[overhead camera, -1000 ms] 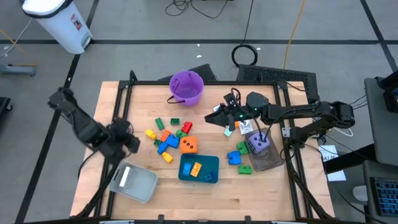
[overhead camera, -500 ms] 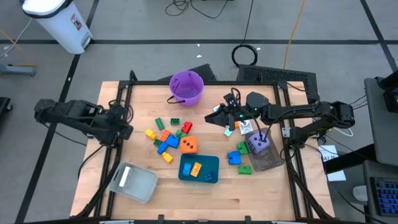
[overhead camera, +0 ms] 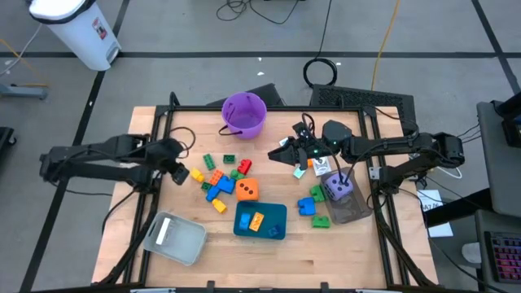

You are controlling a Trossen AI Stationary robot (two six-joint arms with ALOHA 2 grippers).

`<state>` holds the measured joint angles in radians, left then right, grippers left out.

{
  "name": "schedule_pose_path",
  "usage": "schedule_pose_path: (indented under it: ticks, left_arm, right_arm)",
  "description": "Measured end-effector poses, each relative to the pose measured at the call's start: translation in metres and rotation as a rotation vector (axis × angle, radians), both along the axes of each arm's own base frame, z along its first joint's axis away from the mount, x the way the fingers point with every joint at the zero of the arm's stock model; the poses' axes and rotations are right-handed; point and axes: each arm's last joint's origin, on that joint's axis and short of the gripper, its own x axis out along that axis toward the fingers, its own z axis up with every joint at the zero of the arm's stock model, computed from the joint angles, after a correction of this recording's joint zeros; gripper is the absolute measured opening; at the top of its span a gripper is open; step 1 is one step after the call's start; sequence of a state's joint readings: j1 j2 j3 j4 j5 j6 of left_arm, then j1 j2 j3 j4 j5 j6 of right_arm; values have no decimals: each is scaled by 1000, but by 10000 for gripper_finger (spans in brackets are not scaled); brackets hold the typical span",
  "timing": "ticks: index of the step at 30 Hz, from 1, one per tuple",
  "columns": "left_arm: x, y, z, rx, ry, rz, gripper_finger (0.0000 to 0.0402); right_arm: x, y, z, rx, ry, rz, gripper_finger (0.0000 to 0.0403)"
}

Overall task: Pick & Place Toys
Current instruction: Put the top yellow game piece into the blue bin

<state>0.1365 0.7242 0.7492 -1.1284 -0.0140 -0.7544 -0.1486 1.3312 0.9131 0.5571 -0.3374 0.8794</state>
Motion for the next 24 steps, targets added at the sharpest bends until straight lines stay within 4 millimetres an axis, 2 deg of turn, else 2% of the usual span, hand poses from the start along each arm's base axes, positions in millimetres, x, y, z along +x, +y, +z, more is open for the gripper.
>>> schedule_pose_path:
  ticks: [12, 20, 24]
  left_arm:
    - [3, 34, -45, -95, -72, 71, 152]
    - [6, 57, -65, -146, 32, 45, 152]
    - [13, 67, -73, -213, 17, 21, 152]
  right_arm:
    - [0, 0, 0, 28, 6, 5, 130]
    - [0, 0, 0, 28, 6, 5, 130]
    - [0, 0, 0, 27, 6, 5, 130]
